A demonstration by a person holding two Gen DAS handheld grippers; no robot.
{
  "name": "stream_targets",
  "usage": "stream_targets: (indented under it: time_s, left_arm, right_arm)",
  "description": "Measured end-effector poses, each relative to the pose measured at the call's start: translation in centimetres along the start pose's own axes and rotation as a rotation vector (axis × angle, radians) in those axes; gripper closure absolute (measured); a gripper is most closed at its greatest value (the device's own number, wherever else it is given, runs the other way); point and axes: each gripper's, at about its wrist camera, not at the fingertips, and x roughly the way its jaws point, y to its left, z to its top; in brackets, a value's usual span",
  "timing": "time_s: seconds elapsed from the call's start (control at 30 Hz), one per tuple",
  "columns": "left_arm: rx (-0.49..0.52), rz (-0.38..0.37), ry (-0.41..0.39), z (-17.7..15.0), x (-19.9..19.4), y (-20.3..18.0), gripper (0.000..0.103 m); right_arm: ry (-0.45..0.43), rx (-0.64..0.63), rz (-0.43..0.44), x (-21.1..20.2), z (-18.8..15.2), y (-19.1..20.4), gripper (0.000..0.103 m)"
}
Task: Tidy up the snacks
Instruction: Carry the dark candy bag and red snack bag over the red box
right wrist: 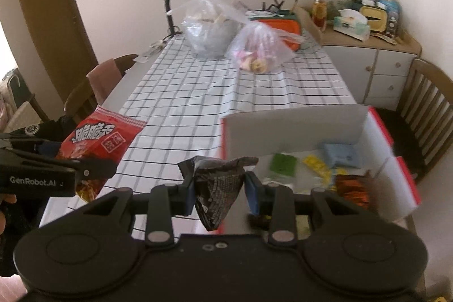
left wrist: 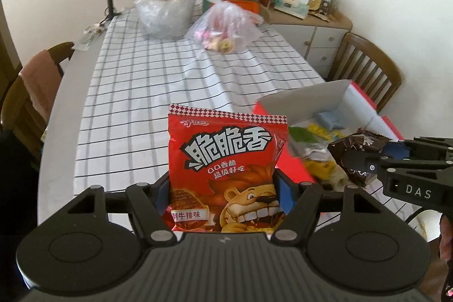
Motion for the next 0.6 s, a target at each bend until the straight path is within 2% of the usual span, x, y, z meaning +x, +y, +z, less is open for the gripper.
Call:
stream_targets:
  time_s: [0.27, 0.6]
  left_arm:
    - [0.021, -0.005, 0.003, 1.1, 1.8, -6.7, 0.032]
    - [0.031, -0.008, 0.061, 2.2, 6.3, -12.7, 0.032]
  right_arm:
    - [-0.007, 0.018, -0.024, -1.1, -0.5, -6.4, 0.069]
    - [0.025, 0.037, -0.064, 0.7, -1.0, -12.9, 0.069]
